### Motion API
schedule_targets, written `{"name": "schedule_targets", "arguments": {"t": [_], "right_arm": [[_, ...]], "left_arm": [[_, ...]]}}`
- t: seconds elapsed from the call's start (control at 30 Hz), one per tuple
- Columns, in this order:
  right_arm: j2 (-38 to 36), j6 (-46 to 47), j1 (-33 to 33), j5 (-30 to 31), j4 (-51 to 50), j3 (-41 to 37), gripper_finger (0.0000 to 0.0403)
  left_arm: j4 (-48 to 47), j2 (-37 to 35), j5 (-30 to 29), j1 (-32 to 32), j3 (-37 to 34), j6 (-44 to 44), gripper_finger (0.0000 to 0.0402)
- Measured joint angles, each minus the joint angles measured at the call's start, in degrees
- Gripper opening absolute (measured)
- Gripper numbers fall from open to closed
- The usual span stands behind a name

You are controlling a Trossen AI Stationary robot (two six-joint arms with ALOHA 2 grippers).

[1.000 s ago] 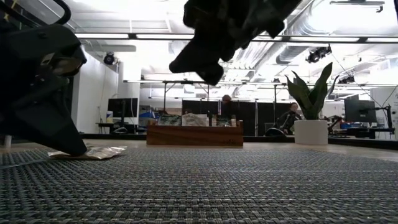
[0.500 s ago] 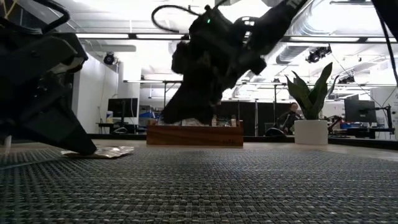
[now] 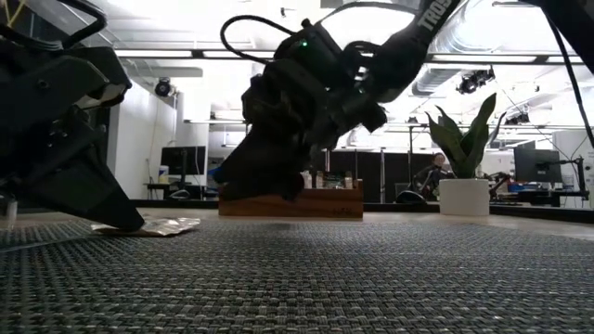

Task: Pick & Place Tea
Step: Put the light brown tea bag into the right compartment of the wooden organizer

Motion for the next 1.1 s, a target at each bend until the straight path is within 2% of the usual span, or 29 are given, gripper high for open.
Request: {"name": "schedule_targets", "arguments": {"t": [0.33, 0.77, 1.1], "right_arm": [[0.9, 0.0, 2.5, 4.1, -1.9, 5.4, 0.017], [10.8, 2.8, 2.6, 3.9, -3.0, 13.2, 0.017], [11.1, 3.4, 5.3, 4.1, -4.8, 13.3, 0.017]], "left_arm": [[0.4, 0.0, -0.2, 0.0, 0.0, 0.1, 0.0], [1.1, 0.2, -1.0, -0.7, -0.2, 0.4, 0.0], [1.0, 0.2, -1.1, -0.7, -0.2, 0.6, 0.0]]}}
